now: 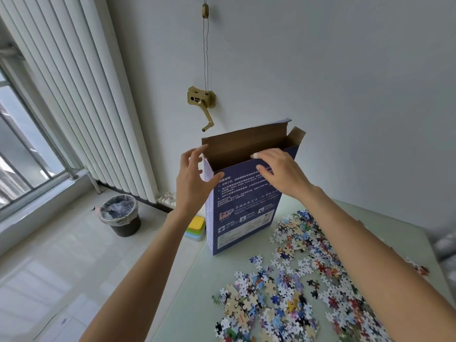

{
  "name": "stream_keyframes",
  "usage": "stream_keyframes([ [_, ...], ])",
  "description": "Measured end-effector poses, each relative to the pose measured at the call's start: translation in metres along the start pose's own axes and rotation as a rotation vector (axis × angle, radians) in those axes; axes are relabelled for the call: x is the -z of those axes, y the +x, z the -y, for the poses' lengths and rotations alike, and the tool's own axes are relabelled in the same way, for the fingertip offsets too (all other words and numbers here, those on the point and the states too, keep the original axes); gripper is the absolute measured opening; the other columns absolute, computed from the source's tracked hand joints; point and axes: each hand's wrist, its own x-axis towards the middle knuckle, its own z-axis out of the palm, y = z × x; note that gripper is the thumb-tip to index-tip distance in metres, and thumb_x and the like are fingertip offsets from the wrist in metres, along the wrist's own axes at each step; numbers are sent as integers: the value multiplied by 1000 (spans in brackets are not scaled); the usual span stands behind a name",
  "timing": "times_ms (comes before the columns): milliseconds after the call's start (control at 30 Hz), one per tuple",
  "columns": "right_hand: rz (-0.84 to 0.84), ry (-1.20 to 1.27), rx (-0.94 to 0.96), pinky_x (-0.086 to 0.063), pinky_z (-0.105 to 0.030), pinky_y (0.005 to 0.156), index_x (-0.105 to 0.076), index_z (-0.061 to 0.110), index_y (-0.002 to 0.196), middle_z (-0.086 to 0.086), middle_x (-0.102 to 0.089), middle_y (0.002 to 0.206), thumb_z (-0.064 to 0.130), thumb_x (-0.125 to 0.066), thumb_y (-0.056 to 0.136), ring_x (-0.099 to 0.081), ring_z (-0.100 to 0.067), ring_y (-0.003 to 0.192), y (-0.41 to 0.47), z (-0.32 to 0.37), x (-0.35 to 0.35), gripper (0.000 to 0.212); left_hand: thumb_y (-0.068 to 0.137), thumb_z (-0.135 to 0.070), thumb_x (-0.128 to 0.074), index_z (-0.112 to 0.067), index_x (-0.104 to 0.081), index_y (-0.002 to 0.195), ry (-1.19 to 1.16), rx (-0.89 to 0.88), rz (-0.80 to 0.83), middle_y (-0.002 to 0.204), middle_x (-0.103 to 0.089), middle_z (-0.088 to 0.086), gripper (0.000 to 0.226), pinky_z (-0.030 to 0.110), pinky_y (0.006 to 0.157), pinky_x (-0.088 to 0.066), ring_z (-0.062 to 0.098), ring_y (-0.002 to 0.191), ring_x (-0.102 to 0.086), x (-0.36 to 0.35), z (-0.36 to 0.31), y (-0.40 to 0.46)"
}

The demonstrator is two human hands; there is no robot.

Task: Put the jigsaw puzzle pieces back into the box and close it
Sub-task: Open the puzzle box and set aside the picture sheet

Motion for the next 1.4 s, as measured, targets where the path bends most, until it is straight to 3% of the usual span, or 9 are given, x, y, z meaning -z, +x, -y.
stream_keyframes([
  [133,11,4,-25,-36,-31,102,-54,17,127,-2,-56,129,24,-53,93,-47,-17,123,-8,2,-1,35,73,-32,-77,-23,-36,138,-25,31,14,139,-38,6,77,30,90,-50,15,116,-50,1,-3,-9],
  [467,50,-51,-17,-20,-42,114,-46,22,135,-1,-49,138,26,-51,94,-39,-19,132,-5,15,1,41,75,-33,-75,-23,-30,140,-95,91,49,141,-40,3,79,31,92,-49,2,107,-46,6,-8,-8],
  [767,-8,-50,-36,-22,-45,114,-49,20,132,-1,-52,135,26,-50,94,-40,-19,131,-3,20,2,38,75,-48,-71,-26,-27,141,-122,128,62,140,-41,1,82,38,95,-48,7,114,-47,9,-7,-7],
  [867,-144,-23,-19,-37,-42,106,-56,16,125,-4,-59,125,24,-52,93,-50,-21,121,-9,29,8,33,79,-50,-59,-26,-33,139,-56,91,-59,137,-44,-2,69,29,99,-37,12,123,-41,15,-17,-17],
  [1000,-362,25,-68,-49,-22,80,-63,11,115,-6,-68,108,20,-53,92,-63,-17,96,-49,42,13,26,89,-38,-53,-23,-50,123,-97,-2,-141,123,-56,-9,37,19,95,-35,11,117,-46,17,-36,-48],
  [1100,-341,39,-172,-51,-18,68,-64,8,109,-6,-71,98,18,-51,94,-66,-15,83,-103,43,1,23,91,-33,-50,-23,-57,109,-111,-90,-14,108,-58,-17,22,4,85,-33,1,104,-49,1,-39,-77],
  [1200,-222,75,-329,-48,-16,55,-65,7,106,-6,-71,90,17,-48,93,-66,-15,70,-170,39,-21,24,91,-32,-51,-28,-58,107,-122,-98,266,96,-64,-15,18,23,77,-50,2,88,-59,-23,-30,-108],
  [1300,-43,98,-571,-44,-14,64,-62,6,109,-6,-68,95,12,-52,91,-65,-18,79,-242,38,-41,21,90,-23,-57,-22,-61,108,-46,-24,523,88,-66,-11,18,32,77,-54,5,81,-62,-50,-13,-141],
  [1400,132,114,-752,-42,-19,83,-56,6,120,-6,-62,115,14,-54,92,-59,-20,104,-314,38,-56,30,88,-26,-62,-21,-57,120,100,46,792,106,-65,-4,32,33,86,-50,14,98,-61,-76,8,-183],
])
